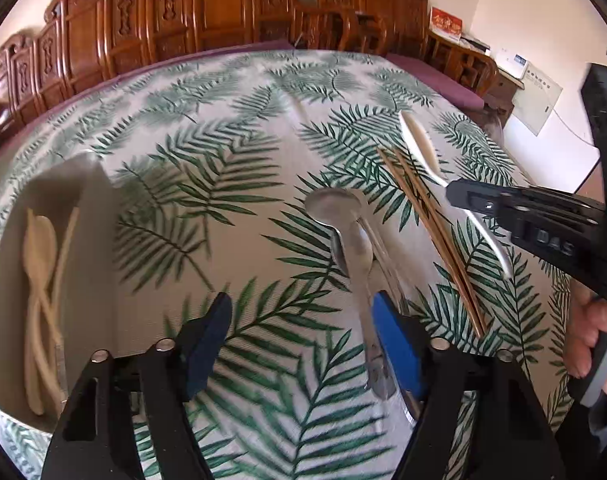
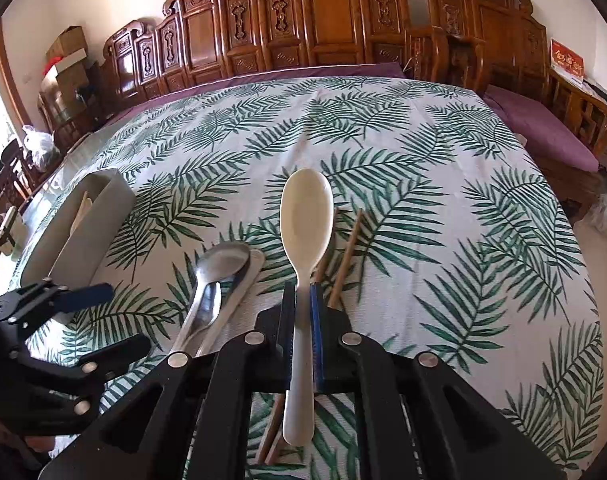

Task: Organize utensils
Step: 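Grasp a white plastic spoon with the right tool while the left tool grasps a steel spoon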

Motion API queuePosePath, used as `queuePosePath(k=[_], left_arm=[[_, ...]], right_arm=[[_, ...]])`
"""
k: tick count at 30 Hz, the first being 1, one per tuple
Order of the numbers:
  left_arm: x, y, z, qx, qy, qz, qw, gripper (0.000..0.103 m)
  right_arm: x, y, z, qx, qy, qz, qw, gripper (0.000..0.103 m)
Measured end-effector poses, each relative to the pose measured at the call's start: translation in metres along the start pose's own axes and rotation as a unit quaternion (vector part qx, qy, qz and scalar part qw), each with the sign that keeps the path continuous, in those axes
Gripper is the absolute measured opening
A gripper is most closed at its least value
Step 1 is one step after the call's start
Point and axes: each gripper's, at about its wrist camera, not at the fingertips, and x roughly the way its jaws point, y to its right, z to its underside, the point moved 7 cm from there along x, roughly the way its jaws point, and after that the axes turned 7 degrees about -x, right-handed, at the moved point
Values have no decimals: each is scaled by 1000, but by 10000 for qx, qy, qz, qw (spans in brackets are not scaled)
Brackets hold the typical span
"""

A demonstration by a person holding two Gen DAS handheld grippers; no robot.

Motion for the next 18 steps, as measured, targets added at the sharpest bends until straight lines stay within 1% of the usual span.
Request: queuePosePath(k=[2, 9, 12, 13, 14, 18], left_arm=[[7, 5, -1, 28, -59, -4, 10000, 65], [23, 10, -5, 157, -176, -341, 9991, 61], [25, 5, -7, 10, -220, -379, 9990, 54], [25, 3, -8, -5, -219, -446, 9988, 48], [25, 2, -9, 4, -222, -524, 9984, 45], [27, 3, -10, 116, -207, -587, 9980, 41]], right_arm=[[-2, 4, 0, 76, 35, -35, 10000, 9], [-7, 5, -2, 131, 127, -140, 9997, 9], [-8, 5, -2, 115, 147, -122, 9998, 9], [-9, 5, -3, 131, 171, -138, 9997, 9], [-10, 5, -3, 145, 182, -149, 9996, 9], [-12, 3, -4, 138, 211, -173, 9995, 9]])
